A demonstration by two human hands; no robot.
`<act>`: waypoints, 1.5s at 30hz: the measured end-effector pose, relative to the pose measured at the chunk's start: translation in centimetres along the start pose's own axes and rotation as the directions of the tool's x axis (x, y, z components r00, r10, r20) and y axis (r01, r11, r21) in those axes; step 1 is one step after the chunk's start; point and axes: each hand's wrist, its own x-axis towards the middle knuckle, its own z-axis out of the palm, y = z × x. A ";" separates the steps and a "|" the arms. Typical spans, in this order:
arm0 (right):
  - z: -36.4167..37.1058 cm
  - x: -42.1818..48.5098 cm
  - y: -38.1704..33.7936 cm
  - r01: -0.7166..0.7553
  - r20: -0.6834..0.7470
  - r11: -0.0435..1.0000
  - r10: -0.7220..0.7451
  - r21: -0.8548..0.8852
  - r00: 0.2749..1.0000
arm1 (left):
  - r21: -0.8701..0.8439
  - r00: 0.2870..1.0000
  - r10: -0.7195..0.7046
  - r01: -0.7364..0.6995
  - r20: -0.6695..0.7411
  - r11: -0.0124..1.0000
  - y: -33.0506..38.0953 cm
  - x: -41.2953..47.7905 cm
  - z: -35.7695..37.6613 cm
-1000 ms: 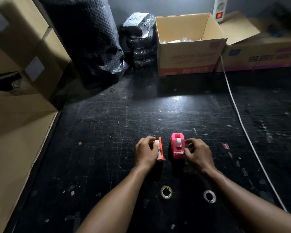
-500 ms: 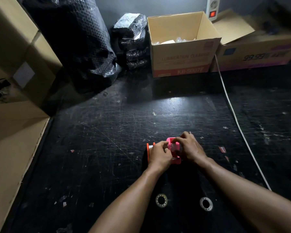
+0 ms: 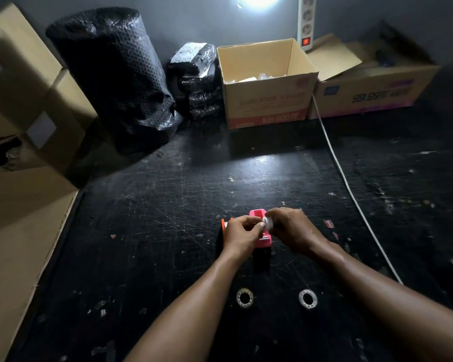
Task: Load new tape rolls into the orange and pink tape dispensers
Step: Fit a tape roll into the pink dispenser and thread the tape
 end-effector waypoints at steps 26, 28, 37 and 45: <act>5.3 -14.0 3.4 -0.249 0.193 0.902 0.331 -0.354 0.924 | 0.007 0.977 -0.211 0.211 -0.042 0.977 -6.9 -8.6 0.1; 5.0 -14.3 4.1 -0.290 0.209 0.909 0.359 -0.301 0.909 | 0.020 0.979 -0.202 0.202 -0.023 0.979 -6.8 -8.6 0.4; 2.8 -11.5 3.3 -0.404 0.124 0.616 0.445 0.676 0.887 | -0.089 0.982 -0.165 0.173 0.087 0.981 -4.4 -8.1 1.4; 1.1 -8.3 1.1 -0.323 0.187 0.411 0.337 0.852 0.923 | -0.140 0.989 -0.088 0.105 0.118 0.985 -1.3 -6.7 0.9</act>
